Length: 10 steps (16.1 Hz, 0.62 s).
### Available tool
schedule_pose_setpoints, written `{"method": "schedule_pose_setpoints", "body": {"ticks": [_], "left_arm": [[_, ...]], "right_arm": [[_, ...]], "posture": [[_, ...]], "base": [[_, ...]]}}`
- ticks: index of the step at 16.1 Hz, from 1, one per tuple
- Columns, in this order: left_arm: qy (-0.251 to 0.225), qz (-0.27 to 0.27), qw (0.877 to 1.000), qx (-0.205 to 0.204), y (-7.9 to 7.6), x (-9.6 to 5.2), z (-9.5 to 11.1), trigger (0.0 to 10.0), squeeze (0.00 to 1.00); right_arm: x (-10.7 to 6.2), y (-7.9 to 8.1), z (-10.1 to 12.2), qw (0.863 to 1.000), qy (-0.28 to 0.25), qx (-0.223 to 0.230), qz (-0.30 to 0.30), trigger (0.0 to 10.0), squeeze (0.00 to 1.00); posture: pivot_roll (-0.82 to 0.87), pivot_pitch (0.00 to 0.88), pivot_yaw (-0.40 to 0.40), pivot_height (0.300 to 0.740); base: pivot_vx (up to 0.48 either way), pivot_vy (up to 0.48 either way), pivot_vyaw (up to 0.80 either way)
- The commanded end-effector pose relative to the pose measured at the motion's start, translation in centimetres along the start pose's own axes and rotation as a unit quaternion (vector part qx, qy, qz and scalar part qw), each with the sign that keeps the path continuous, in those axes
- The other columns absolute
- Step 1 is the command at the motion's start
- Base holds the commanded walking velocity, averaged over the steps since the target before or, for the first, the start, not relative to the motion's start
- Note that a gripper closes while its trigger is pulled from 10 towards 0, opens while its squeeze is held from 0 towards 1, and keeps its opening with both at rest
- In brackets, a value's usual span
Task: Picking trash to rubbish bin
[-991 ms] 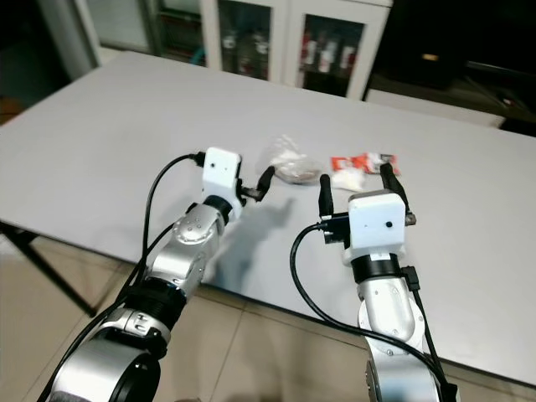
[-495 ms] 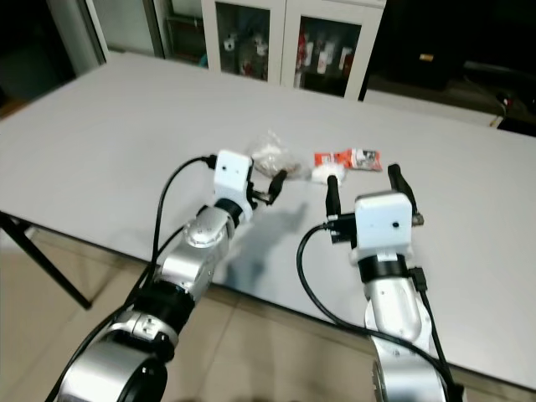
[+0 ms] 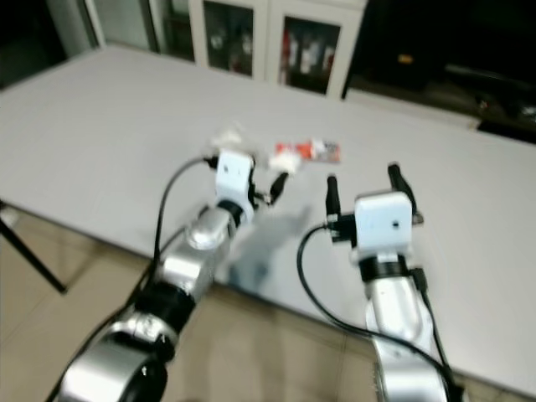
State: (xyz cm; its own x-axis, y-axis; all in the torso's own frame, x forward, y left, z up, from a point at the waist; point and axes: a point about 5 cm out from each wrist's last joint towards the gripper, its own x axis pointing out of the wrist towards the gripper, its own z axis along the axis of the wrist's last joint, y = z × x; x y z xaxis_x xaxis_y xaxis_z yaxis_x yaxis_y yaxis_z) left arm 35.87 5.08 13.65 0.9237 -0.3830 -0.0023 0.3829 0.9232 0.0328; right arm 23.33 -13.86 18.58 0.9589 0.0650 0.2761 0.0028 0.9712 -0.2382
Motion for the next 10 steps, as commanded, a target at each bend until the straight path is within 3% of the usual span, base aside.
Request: {"method": "schedule_pose_setpoints", "body": {"ticks": [1, 2, 6, 10], "left_arm": [[-0.004, 0.005, 1.0, 0.007, 0.24, 0.2, 0.48, 10.0, 0.0], [-0.004, 0.007, 1.0, 0.007, 0.25, 0.2, 0.47, 10.0, 0.0], [0.002, 0.038, 0.999, -0.003, 0.67, 0.28, 0.33, 10.0, 0.0], [0.005, 0.042, 0.999, -0.004, 0.67, 0.32, 0.26, 10.0, 0.0]], "right_arm": [[0.06, -0.29, 0.16, 1.0, -0.002, -0.006, -0.003, 10.0, 0.0], [0.06, -0.3, 0.15, 1.0, -0.002, -0.005, -0.004, 10.0, 0.0], [0.06, -0.39, 0.08, 1.0, 0.001, -0.007, -0.006, 10.0, 0.0], [0.07, -0.42, -0.02, 1.0, 0.003, -0.01, -0.007, 10.0, 0.0]], "posture": [[0.05, 0.035, -0.045, 0.74], [0.05, 0.035, -0.045, 0.74], [0.05, 0.038, -0.044, 0.74], [0.05, 0.039, -0.045, 0.74]], "base": [[0.0, -0.42, 0.0], [0.247, -0.409, 0.0], [0.0, 0.0, 0.0], [0.0, 0.0, 0.63]]}}
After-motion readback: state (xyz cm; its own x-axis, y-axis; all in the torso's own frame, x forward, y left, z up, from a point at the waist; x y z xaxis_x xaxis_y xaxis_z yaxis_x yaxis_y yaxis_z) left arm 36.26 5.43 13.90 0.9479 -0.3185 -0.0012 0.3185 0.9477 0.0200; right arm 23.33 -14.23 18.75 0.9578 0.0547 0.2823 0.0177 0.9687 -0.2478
